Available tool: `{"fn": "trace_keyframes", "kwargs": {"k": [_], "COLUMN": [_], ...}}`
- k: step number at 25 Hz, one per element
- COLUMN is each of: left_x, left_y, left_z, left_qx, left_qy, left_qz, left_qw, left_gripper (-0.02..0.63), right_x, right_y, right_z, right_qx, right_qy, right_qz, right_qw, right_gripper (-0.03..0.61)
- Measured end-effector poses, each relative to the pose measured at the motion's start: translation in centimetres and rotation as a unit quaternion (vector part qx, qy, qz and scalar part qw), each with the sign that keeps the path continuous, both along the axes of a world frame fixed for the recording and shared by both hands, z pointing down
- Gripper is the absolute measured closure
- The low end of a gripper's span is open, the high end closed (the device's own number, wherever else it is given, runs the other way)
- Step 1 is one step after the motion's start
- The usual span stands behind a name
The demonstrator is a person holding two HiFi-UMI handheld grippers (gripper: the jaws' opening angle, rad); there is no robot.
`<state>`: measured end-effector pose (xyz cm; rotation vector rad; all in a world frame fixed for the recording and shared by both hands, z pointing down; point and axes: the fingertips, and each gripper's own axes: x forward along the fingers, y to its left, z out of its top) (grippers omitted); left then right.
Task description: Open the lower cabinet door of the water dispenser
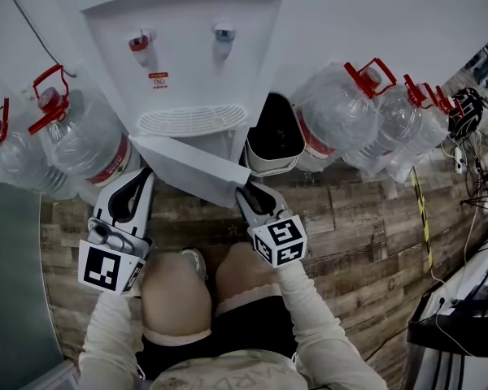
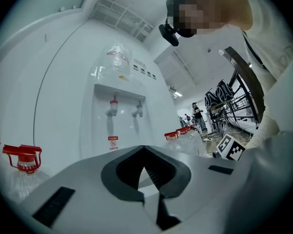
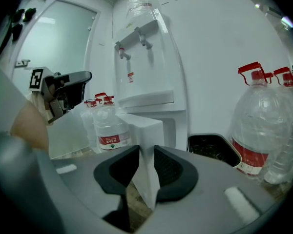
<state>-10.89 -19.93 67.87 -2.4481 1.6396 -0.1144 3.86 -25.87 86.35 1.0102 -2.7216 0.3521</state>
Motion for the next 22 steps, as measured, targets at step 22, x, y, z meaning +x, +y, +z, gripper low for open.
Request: {"fn": "trace_keyframes", "kwargs": {"k": [22], "left_x": [1.0], "left_y": [1.0], "left_z": [-0.8], "left_qx": [0.009], "left_qy": [0.001], "left_qz": [0.007], "left_qw": [0.9999], "left_gripper": [0.612], "right_x": [1.3], "right_y": [2.0], "right_z": [-7.3], "right_qx": [0.082], "right_qy": [-0.050], "right_qz": [0.007], "right_qw": [0.995], "right_gripper": [0.542]}}
